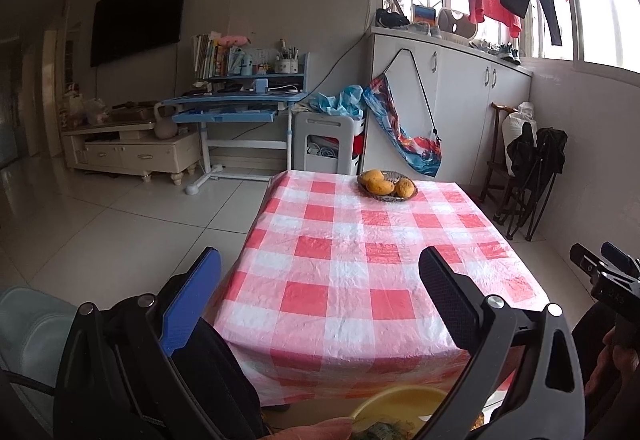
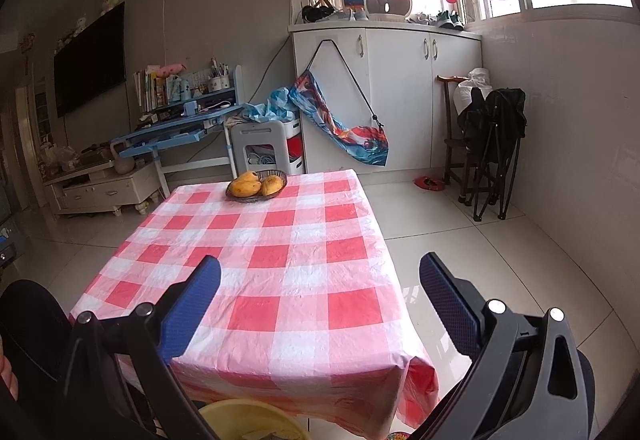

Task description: Collect trash

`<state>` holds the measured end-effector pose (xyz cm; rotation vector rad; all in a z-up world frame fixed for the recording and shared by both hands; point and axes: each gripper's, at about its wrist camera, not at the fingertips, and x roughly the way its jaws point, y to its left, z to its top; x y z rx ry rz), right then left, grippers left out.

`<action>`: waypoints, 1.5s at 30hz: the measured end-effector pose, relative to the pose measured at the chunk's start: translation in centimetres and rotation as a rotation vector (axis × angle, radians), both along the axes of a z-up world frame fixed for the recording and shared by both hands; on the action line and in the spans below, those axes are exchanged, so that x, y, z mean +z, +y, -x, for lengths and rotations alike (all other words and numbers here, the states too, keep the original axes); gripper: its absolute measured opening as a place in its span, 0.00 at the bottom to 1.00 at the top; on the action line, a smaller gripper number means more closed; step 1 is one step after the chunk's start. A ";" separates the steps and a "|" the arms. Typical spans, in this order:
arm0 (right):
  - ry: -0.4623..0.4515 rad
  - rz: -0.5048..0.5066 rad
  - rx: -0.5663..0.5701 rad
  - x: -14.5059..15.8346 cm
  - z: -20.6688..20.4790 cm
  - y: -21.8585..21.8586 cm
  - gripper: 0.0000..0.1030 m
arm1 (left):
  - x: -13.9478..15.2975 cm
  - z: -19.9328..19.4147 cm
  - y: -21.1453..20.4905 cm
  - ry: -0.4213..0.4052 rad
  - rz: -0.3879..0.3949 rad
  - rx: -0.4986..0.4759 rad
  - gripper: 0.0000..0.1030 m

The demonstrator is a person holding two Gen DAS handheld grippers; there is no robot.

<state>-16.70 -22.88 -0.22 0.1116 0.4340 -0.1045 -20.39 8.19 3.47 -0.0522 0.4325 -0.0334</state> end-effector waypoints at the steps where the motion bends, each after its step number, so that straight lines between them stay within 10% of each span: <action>1: -0.010 0.002 0.005 0.2 0.4 0.2 0.93 | 0.1 0.0 0.0 -0.002 0.003 0.002 0.93; 16: -0.123 0.048 0.060 2.2 6.2 1.8 0.93 | 0.6 1.5 -1.0 -0.053 -0.092 -0.007 0.93; 45: -0.017 0.173 0.091 0.4 3.7 4.9 0.93 | -2.0 -0.5 0.8 0.008 -0.059 0.039 0.93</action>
